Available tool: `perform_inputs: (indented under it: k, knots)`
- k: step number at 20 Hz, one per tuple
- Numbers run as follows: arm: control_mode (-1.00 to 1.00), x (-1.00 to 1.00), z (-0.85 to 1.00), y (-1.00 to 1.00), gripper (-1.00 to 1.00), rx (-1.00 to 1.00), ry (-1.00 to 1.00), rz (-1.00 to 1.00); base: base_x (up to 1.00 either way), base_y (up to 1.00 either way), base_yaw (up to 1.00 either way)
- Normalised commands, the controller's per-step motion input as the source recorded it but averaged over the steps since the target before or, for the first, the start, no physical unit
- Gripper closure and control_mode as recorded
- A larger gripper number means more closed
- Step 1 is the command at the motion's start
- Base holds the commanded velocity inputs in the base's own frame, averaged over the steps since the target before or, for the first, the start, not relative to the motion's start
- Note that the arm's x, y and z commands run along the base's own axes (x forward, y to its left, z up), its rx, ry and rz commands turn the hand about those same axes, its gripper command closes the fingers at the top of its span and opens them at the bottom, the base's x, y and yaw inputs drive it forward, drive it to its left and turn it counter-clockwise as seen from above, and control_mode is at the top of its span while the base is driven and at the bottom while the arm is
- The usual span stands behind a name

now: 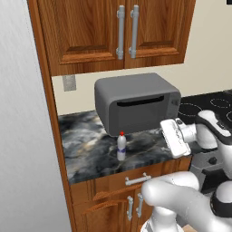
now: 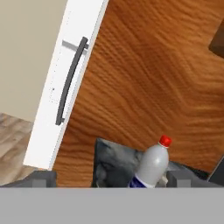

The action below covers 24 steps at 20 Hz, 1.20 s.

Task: Take the bottled waters from the counter and place them in the freezer to freeze. Close the freezer door after placing the bottles.

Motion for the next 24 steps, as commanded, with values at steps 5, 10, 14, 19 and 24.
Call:
perform_inputs:
  k: [5,10,14,19,24]
  knots:
    - [-1.00,0.42,0.00,0.23,-1.00,0.04,0.24,0.06,0.00,0.00,0.00]
    - [-1.00,0.14,-0.15,0.37,-1.00,0.01,0.13,0.09,0.00,0.00,0.00]
    - [-1.00,0.00,-0.24,0.54,-1.00,0.00,0.05,0.07,0.00,0.00,0.00]
    - [-1.00,0.00,-0.12,0.31,-1.00,0.00,0.00,0.02,0.00,0.00,0.00]
    - [-1.00,0.00,-0.11,0.11,-1.00,0.00,0.00,-0.02,0.00,0.00,0.00]
